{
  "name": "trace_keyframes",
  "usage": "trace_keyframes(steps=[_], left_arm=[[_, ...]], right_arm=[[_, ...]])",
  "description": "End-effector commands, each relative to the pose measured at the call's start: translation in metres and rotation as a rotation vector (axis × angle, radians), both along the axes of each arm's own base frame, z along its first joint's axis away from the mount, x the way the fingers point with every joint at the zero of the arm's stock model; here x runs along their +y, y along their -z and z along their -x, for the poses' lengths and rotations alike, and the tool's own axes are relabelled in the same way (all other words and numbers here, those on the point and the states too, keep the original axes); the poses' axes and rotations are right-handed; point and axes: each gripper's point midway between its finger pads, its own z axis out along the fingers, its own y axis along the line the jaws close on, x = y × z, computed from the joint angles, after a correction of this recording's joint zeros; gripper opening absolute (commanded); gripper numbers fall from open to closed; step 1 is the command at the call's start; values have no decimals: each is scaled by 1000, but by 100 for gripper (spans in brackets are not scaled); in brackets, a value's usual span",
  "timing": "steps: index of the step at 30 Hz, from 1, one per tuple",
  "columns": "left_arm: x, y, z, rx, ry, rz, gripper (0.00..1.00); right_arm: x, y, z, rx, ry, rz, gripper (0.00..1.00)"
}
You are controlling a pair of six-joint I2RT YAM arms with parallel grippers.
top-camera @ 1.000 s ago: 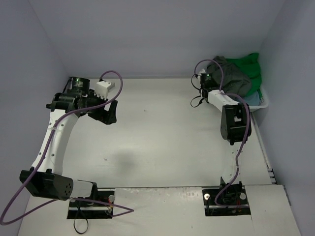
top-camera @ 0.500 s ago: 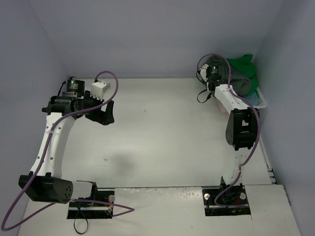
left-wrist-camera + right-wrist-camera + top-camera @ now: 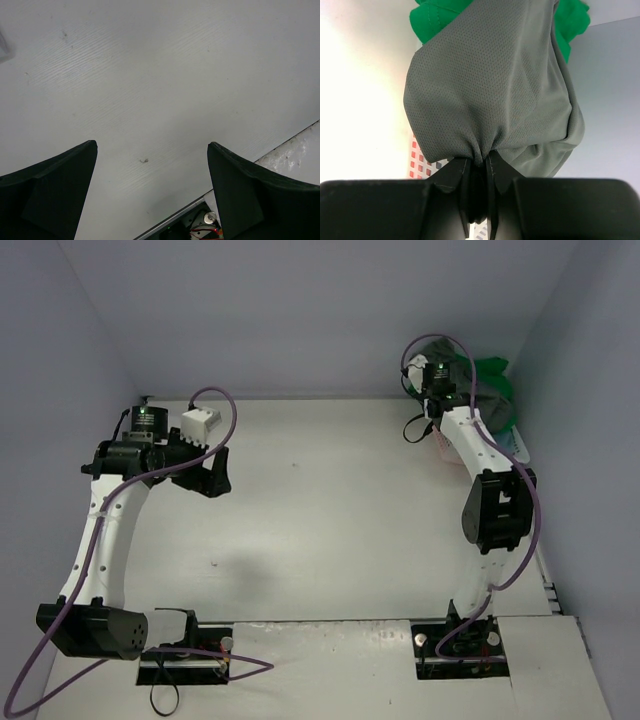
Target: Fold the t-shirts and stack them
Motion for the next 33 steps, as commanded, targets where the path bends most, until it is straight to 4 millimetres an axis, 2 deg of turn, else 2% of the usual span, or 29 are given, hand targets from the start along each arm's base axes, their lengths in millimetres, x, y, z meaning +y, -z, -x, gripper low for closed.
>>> trace_keyframes(steps=[1,14,17,21,26,29,31,32,33], left_arm=[[-2,-20,-2,-74,3,26,85],[-1,-16,-2,-56,-4,19,85],[-1,-13,-2,-44,-4,18,85],[0,-13,-2,-42,-3,15,85],[-1,-11,-3,-34,-6,16,85],[0,-9,-3,-30,-7,16,85],[0,-7,-2,-27,-6,15,85],[0,-8,-2,-28,-7,16,85],[0,-7,-1,-29,-5,14,85]], right_arm=[[6,-7,-7,-46,-17,-29,1],[7,69,-14,84,-7,-68,0],[3,81,-18,99,1,-67,0],[-3,84,-22,99,11,-67,1],[-14,78,-29,82,22,-63,16],[-22,75,-33,75,31,-52,33],[-27,75,-34,76,34,-43,40],[-27,76,-34,78,33,-43,48],[-28,77,-34,80,33,-44,49]])
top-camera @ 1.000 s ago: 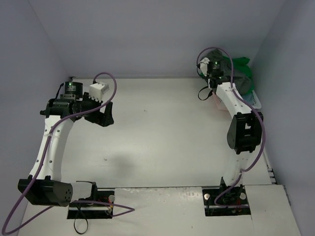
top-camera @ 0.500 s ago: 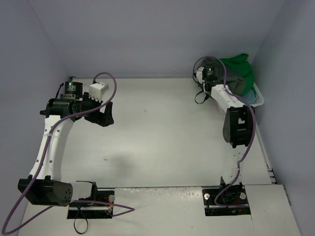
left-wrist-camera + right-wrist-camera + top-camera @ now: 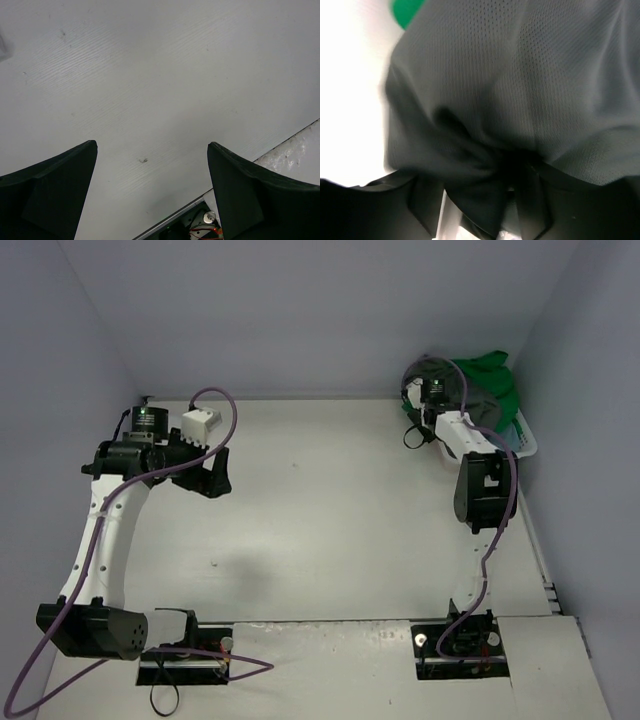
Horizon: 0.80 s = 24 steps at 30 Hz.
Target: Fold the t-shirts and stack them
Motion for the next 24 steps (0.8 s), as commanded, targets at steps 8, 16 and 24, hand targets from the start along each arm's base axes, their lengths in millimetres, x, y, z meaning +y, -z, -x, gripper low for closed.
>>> trace_keyframes(steps=[8,16,24], left_arm=[[1,-5,-2,-28,-14,11,85],[2,-4,-1,-25,-16,12,85],[5,-5,0,-28,-30,17,85]], right_arm=[[-6,-44,-16,-112,0,-21,52],[0,-75,-15,-150,-33,-44,59],[4,-111,-15,-221,-53,-75,60]])
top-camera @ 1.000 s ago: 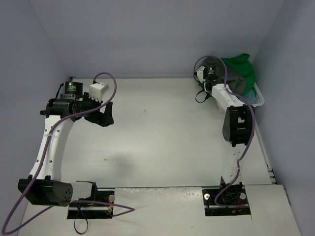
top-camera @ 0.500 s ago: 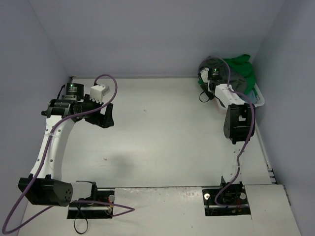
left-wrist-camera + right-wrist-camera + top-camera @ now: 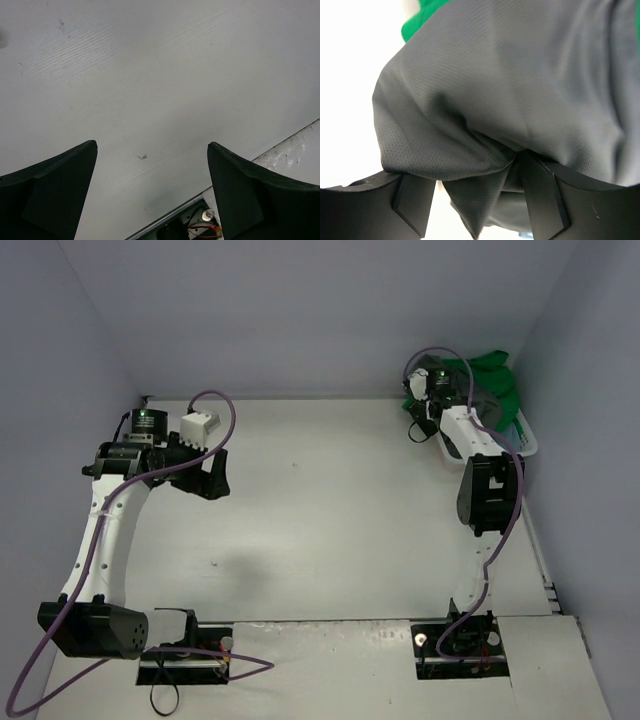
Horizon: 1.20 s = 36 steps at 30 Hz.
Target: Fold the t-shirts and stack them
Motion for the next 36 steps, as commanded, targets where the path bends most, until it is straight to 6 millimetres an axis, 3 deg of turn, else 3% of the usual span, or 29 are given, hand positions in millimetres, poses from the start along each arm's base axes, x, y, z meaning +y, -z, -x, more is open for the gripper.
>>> trace_keyframes(steps=[1,8,15,17,18,19,21,24,29,32,35,36], left_arm=[[1,-15,-2,-61,-14,17,85],[2,-14,-2,-60,-17,20,85],[2,-13,-2,-57,-20,22,85],[2,-12,-2,-56,-20,21,85],[3,-12,-2,-57,-23,22,85],[3,-11,-2,-54,-25,22,85],[4,-12,-2,-57,-26,22,85],[4,-12,-3,-55,-30,24,85],[5,-10,-3,-54,-32,25,85],[5,-8,-3,-54,-35,25,85],[5,-8,-2,-54,-33,25,85],[5,-7,-3,-51,-36,26,85]], right_arm=[[-1,-98,-13,-215,-2,-23,60],[-6,-114,-16,-253,10,-43,60],[-11,-99,-16,-223,19,-44,58],[-13,-97,-16,-220,21,-50,48],[-14,-98,-17,-223,23,-54,38],[-15,-98,-17,-225,24,-54,17],[-17,-100,-18,-230,30,-50,2],[-16,-111,-18,-245,21,-44,0],[5,-180,-3,-336,-82,-54,0],[19,-262,23,-476,-151,-97,0],[30,-330,50,-610,-207,-128,0],[37,-361,69,-670,-253,-151,0]])
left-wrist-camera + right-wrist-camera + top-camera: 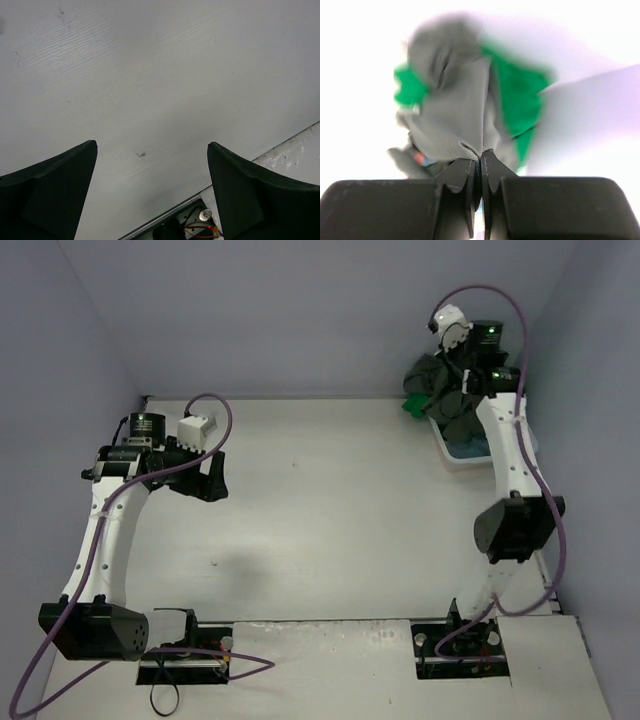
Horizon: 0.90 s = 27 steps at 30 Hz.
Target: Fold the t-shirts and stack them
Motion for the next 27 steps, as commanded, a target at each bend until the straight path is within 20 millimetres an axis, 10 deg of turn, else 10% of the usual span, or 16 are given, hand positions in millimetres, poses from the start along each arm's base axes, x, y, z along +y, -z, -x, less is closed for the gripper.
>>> trace_keyframes(steps=[1,5,8,27], left_arm=[[-1,-16,-5,-74,-2,18,85],[0,-15,-4,-72,-5,20,85],[-1,-15,-3,-74,-3,27,85],[-37,-17,-3,-33,107,206,85]], right_arm=[[29,-185,68,-399,-145,-61,0],[60,-246,144,-535,-324,-145,0],[85,-254,183,-547,-459,-212,0],[222,-12,181,91,-681,-266,0]])
